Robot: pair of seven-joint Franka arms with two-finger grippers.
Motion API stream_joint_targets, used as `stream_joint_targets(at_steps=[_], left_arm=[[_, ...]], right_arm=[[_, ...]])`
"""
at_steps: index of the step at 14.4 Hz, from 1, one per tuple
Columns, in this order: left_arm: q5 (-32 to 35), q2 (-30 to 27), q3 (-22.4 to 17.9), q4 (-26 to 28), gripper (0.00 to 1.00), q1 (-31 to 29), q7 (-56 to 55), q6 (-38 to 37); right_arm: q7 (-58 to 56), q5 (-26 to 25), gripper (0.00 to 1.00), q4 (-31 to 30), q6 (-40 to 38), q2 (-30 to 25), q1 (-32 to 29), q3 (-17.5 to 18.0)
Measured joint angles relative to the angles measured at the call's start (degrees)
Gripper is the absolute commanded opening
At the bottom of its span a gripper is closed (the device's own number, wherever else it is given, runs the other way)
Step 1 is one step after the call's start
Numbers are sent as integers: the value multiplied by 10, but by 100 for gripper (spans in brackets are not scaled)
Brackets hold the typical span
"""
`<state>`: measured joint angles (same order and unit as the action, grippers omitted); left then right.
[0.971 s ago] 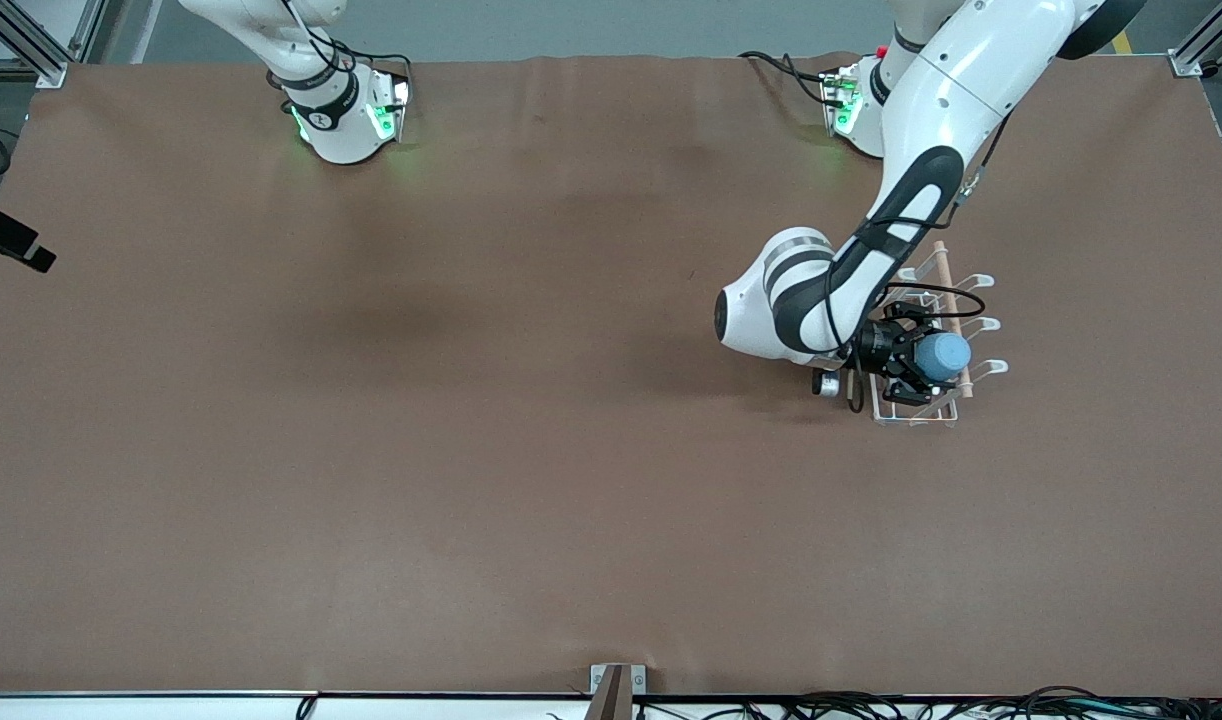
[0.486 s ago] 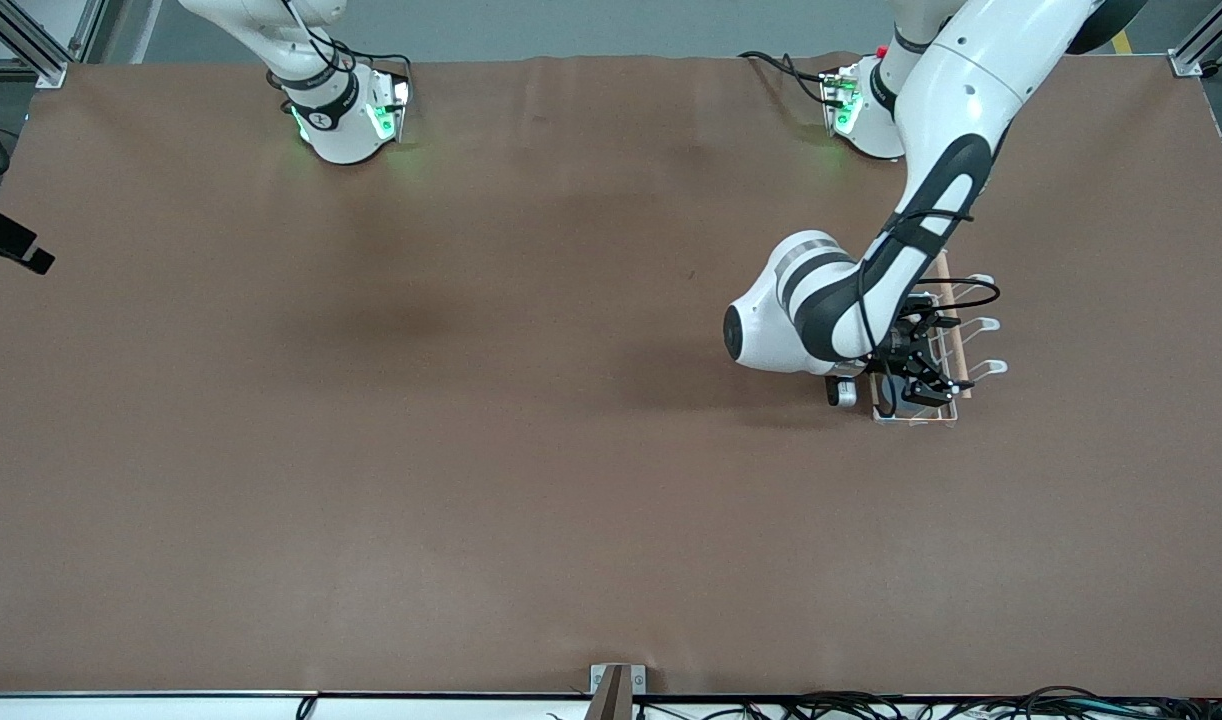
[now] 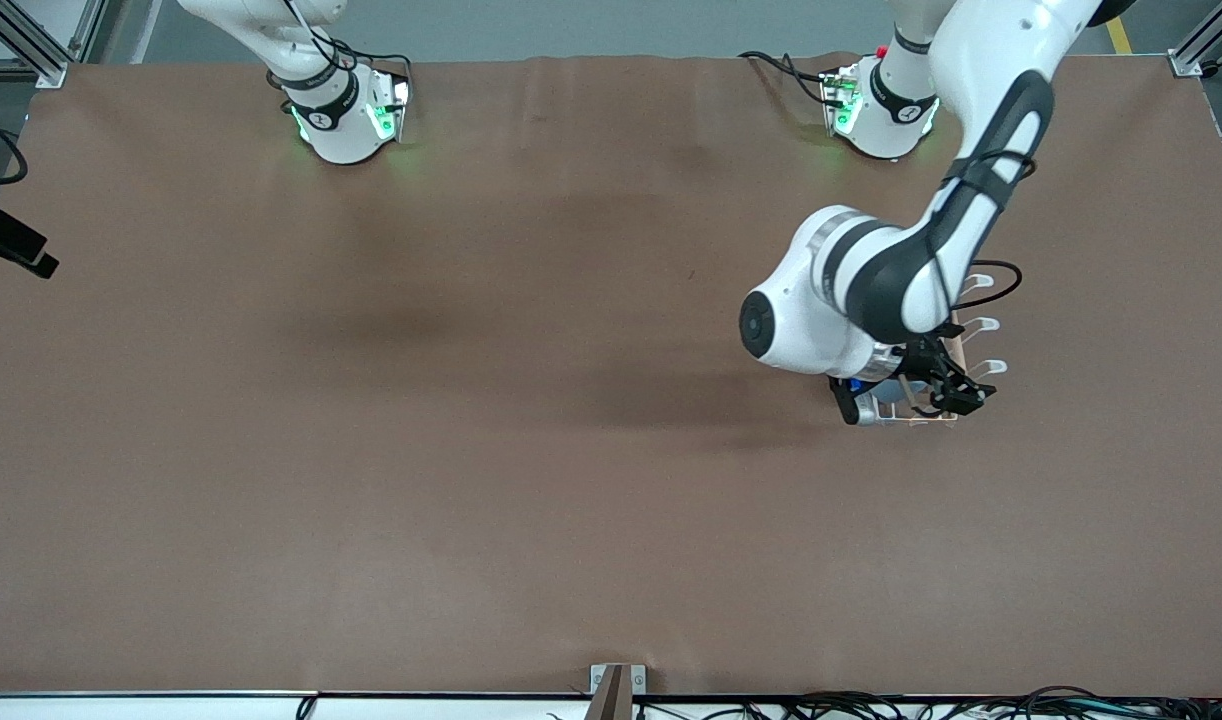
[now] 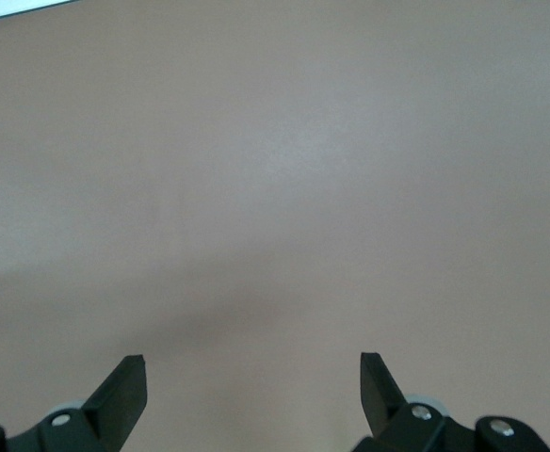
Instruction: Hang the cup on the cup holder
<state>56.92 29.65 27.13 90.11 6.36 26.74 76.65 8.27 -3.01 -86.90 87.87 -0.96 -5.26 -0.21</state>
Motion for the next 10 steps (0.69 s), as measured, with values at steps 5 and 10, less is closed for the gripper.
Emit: stream_joint_targets(at_steps=[5,10], left_arm=[[-170,-86,-69,-8,100,-21,-109,91],[-406,-176,-186,-10,100,-23,-252,144]], right_arm=[[-3,0,100,0,2,0,0,0],[-16,0,100,0,7,0,0,-1]])
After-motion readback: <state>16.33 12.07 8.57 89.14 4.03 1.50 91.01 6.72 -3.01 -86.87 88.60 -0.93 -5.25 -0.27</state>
